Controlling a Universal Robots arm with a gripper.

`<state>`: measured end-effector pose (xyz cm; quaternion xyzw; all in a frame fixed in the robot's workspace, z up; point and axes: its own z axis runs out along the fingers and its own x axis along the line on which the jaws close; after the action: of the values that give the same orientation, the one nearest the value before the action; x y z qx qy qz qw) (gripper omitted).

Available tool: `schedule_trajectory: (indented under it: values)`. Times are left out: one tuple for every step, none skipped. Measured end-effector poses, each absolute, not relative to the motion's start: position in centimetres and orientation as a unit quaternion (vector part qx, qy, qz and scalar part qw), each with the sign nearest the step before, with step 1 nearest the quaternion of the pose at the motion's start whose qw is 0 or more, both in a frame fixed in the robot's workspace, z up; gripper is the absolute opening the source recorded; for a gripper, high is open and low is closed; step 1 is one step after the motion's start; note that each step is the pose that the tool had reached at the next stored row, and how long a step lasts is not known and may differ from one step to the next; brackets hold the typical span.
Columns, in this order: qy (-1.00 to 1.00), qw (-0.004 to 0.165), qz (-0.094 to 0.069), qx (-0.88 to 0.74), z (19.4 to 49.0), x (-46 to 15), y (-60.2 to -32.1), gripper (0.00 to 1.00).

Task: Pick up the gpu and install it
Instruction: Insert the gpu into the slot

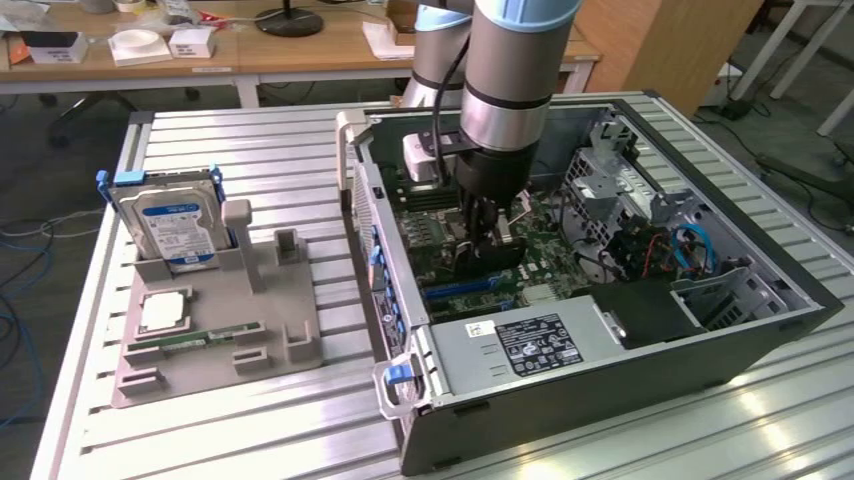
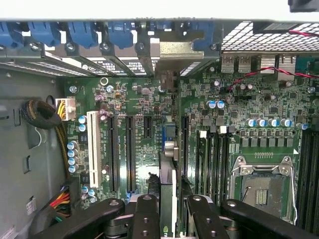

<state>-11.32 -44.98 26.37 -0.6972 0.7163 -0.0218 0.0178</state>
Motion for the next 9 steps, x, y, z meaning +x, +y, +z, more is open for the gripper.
schedule_trajectory:
  values:
    - [0.716,0.018,-0.022,-0.697,26.38,-11.32,-44.97,0.26]
    - [0.716,0.019,-0.023,-0.697,26.39,-11.32,-44.95,0.26]
    - [0.716,0.019,-0.023,-0.697,26.41,-11.33,-44.94,0.26]
    - [0.716,0.020,-0.024,-0.697,26.42,-11.32,-44.94,0.26]
    - [0.716,0.021,-0.024,-0.697,26.42,-11.32,-44.94,0.26]
    - [0.716,0.021,-0.025,-0.697,26.42,-11.32,-44.94,0.26]
    - [0.716,0.022,-0.025,-0.697,26.42,-11.32,-44.94,0.26]
    - [0.716,0.022,-0.026,-0.697,26.42,-11.32,-44.94,0.26]
    - [0.716,0.023,-0.026,-0.697,26.42,-11.32,-44.94,0.26]
